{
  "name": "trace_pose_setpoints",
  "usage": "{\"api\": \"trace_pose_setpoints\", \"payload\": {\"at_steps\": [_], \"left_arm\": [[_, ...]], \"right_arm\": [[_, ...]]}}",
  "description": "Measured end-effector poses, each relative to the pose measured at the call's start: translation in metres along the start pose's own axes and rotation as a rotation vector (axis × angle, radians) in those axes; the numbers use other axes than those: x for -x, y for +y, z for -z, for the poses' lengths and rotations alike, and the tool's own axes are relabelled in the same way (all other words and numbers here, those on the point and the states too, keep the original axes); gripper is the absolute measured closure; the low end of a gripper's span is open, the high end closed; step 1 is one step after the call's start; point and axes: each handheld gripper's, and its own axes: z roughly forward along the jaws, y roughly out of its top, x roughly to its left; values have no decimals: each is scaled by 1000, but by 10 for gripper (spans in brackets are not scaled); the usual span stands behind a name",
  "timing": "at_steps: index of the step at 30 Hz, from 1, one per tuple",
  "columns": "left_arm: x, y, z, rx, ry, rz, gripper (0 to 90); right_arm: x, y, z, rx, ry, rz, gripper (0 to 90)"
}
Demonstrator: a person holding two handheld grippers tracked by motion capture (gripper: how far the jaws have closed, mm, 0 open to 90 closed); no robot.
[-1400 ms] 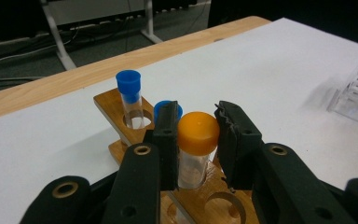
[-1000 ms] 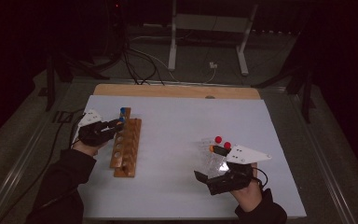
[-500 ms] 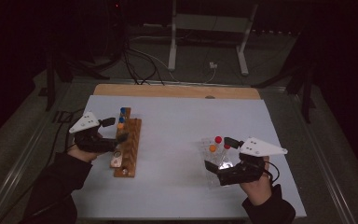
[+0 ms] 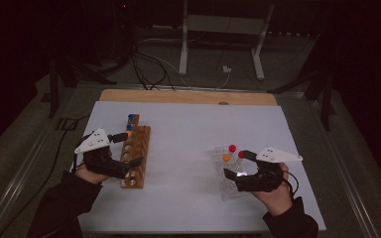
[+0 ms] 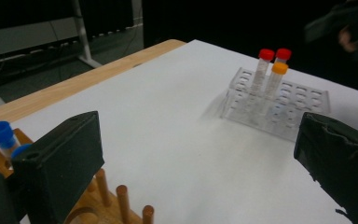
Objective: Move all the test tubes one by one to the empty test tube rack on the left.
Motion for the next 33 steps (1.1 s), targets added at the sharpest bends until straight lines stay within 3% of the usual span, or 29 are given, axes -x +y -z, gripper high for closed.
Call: {"api": "trace_pose_setpoints", "payload": {"at_steps": [3,4,6,7,14,20,33], "left_arm": [[1,0,1,5,-4,4,20],[1,-1,2,4,-8,4,20],[1,-1,2,4,-2,4,20],[1,-1,3,4,-5,4,20],[1,0,4,14,-3,8,20],[2,-1,3,3,-3,4,20],[2,-1,1,-2,-9,6,20]], "right_arm": [[4,-12,-9,-47,-8,-12,199],[5,-16,-13,-67,-14,-11,295],[5,-17,-15,-80,-10,-11,332],[5,-19,-19,-99,-25,-1,414],[7,-20,-32,-146,-82,11,592],[8,-20,-43,-187,-125,31,656],[7,-19,-57,-214,-148,45,745]]}}
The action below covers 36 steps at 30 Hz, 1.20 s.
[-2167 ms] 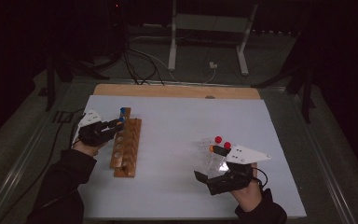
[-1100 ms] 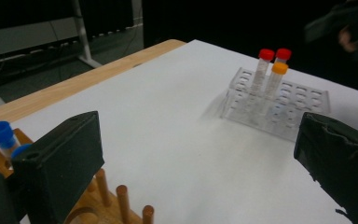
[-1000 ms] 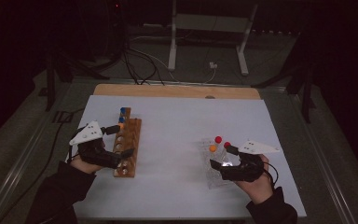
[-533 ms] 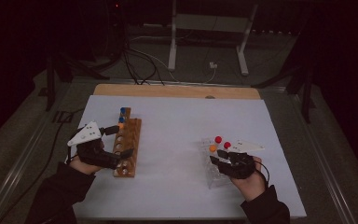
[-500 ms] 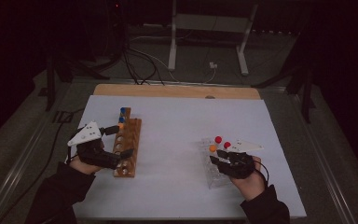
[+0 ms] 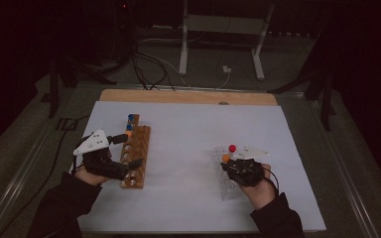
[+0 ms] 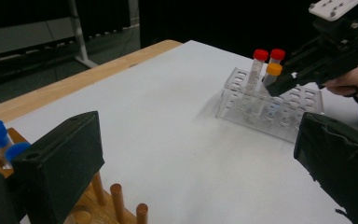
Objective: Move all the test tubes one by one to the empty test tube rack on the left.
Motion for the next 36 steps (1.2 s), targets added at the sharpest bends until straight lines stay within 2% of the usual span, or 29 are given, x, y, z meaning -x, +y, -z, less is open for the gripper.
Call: {"api": "trace_pose_setpoints", "payload": {"at_steps": [5,11,22,23,26,29,31,34,36], "left_arm": [[0,0,0,-4,-1,-3,21],[1,1,0,-6,-7,-2,21],[4,8,-2,-7,-28,-10,21],[5,9,-3,-6,-38,-14,21],[7,11,-5,-6,-54,-14,21],[12,15,-8,-5,-79,-22,21],[13,16,-9,-6,-85,-24,21],[20,20,-15,-9,-123,-35,21],[22,22,-17,-10,-128,-38,21]], "right_arm": [[0,0,2,5,0,-4,751],[-2,7,12,30,-15,19,753],[-5,25,48,121,-10,40,753],[-8,30,56,145,-2,46,753],[-11,33,62,160,7,50,753],[-20,37,67,173,47,76,753],[-21,38,67,173,53,82,753],[-31,39,61,153,93,104,753],[-33,39,59,149,98,109,753]]}}
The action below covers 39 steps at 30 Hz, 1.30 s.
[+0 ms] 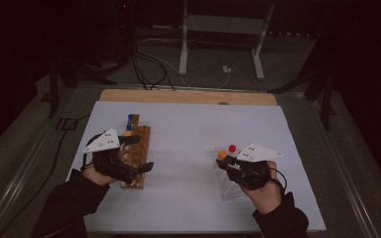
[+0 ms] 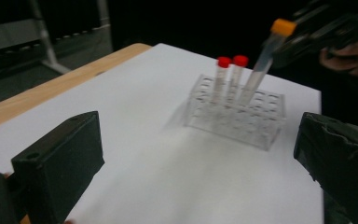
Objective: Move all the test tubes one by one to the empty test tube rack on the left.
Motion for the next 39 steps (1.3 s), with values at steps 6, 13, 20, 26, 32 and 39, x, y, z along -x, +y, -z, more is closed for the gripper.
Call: {"api": "trace_pose_setpoints", "payload": {"at_steps": [6,13,20,26,32,39], "left_arm": [[7,3,-14,-20,-50,-16,23],[16,6,-32,-29,-108,-23,32],[28,4,-57,-44,-168,-35,148],[35,6,-68,-46,-197,-43,254],[39,10,-78,-39,-227,-45,438],[44,13,-90,-35,-254,-59,580]], "right_arm": [[-11,-2,-14,-31,49,27,753],[-23,-5,-29,-73,94,47,753],[-35,-8,-42,-109,136,70,753],[-38,-8,-46,-118,147,75,753],[-40,-7,-47,-118,154,78,752],[-40,-6,-46,-114,157,76,752]]}}
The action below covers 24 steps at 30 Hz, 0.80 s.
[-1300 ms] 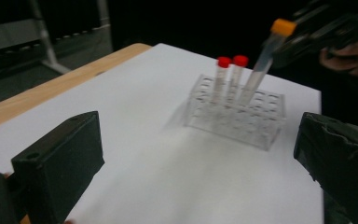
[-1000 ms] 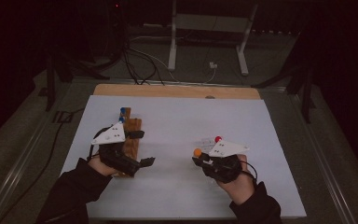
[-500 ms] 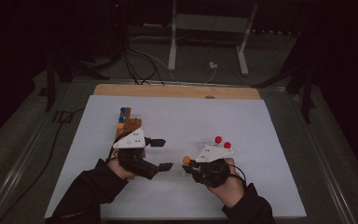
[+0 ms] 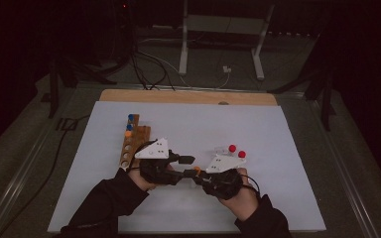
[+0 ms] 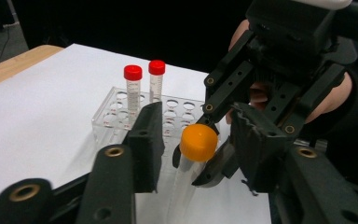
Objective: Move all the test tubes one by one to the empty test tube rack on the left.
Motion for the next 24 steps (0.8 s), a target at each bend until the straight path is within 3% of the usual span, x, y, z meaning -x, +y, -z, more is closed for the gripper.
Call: {"api": "trace_pose_setpoints", "payload": {"at_steps": [9,20,21,22,24], "left_arm": [[0,-1,-11,-25,-10,-16,684],[-1,0,-12,-18,5,-28,719],[-2,1,-10,-10,5,-24,719],[-3,4,-6,-8,22,-35,720],[-5,6,-1,-4,33,-34,720]], "right_arm": [[0,0,1,7,2,-2,752],[4,-1,2,20,11,-25,742],[4,-1,3,30,10,-29,716],[5,-1,6,55,10,-37,614],[6,0,10,68,-4,-35,560]]}}
